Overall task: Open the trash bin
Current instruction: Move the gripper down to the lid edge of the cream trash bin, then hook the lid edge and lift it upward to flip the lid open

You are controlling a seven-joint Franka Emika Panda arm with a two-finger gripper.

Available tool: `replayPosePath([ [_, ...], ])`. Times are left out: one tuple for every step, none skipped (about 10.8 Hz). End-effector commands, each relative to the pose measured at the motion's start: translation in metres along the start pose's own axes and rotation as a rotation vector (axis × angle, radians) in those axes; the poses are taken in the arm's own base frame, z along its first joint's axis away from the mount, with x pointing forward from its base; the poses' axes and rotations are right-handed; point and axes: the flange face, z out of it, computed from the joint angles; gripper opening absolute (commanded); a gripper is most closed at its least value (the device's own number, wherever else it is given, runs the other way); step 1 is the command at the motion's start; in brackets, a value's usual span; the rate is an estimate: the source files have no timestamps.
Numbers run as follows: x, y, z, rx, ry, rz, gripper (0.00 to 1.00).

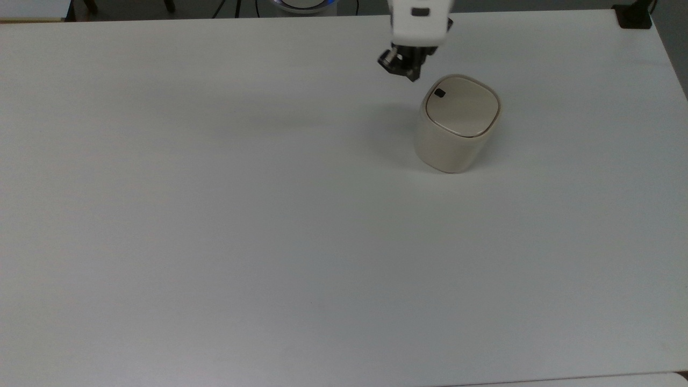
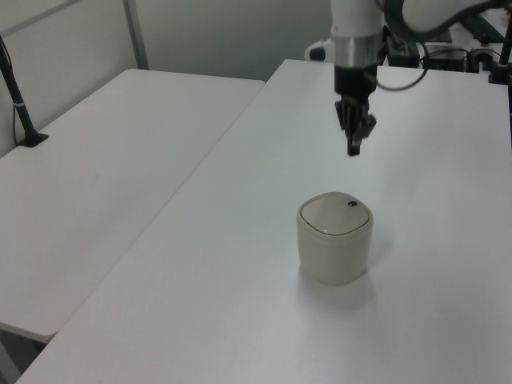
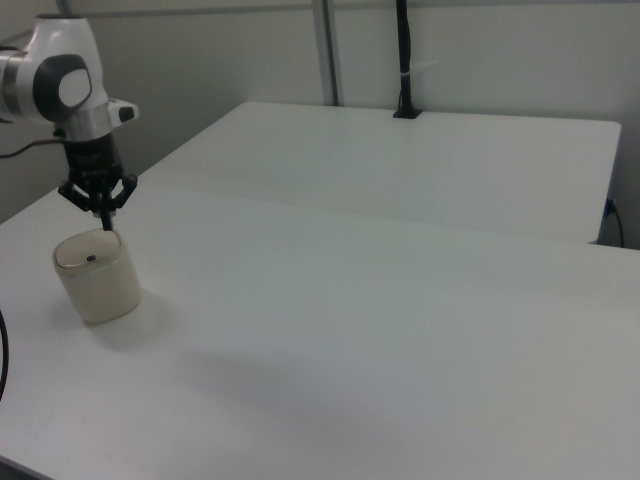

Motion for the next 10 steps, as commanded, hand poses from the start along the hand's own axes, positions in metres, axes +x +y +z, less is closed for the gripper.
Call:
replayPosePath([
  [0.028, -0.023, 0.042, -0.002, -0.032, -0.071, 0.00],
  [0.033, -0.030, 0.048, -0.002, -0.035, -0.082, 0.00],
  [0.036, -0.038, 0.053, 0.000, -0.045, -0.086, 0.00],
  [0.040, -0.045, 0.060, 0.002, -0.052, -0.069, 0.00],
  [0.044, -0.048, 0.072, -0.001, -0.064, -0.058, 0.00],
  [0.047, -0.051, 0.076, -0.014, -0.064, -0.062, 0.00],
  [0.048, -0.054, 0.082, -0.013, -0.072, -0.060, 0.00],
  [0.049, -0.057, 0.085, -0.018, -0.079, -0.060, 0.00],
  [0.050, -0.057, 0.088, -0.022, -0.085, -0.049, 0.00],
  [0.049, -0.058, 0.085, -0.021, -0.083, -0.044, 0.00],
])
